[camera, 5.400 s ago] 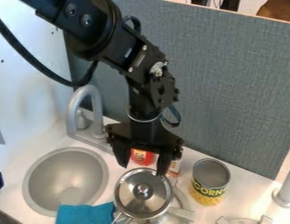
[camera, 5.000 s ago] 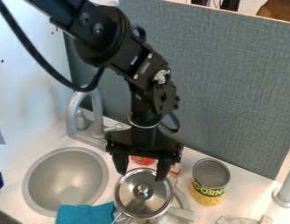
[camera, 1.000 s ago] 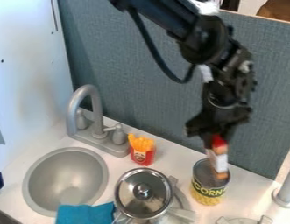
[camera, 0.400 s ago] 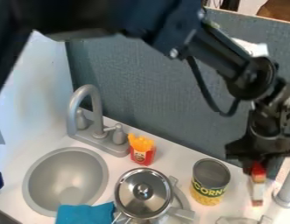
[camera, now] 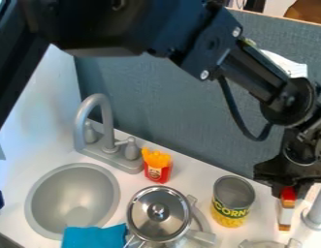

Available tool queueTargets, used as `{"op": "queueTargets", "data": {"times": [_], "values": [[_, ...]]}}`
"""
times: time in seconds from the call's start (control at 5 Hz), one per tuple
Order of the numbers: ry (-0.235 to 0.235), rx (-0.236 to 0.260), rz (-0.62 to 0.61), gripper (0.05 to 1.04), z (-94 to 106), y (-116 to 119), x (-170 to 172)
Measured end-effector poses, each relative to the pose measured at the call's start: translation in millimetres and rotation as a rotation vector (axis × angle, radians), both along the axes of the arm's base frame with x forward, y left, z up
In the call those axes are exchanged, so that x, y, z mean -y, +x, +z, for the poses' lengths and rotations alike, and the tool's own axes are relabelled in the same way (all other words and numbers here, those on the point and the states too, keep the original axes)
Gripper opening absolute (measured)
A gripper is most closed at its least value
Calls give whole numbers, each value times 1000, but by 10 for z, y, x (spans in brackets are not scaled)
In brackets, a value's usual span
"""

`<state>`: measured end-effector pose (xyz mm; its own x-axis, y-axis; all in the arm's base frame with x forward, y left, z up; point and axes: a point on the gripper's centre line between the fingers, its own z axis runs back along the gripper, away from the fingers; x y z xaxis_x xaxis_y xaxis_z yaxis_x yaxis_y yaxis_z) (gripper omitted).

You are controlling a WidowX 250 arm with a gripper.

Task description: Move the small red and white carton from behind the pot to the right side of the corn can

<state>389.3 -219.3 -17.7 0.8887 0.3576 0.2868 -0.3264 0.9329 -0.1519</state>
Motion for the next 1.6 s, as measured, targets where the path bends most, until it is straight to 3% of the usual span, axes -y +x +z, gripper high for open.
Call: {"op": "queueTargets", "data": {"times": [0.2,0.4,0.8,1.2,1.6], "values": [[6,48,3,391,20,65,-8],[20,57,14,391,-52,72,-40],[40,41,18,391,-251,53,-75],[51,55,8,437,-271,63,-85],[48,59,36,989,-312,38,-116]]}}
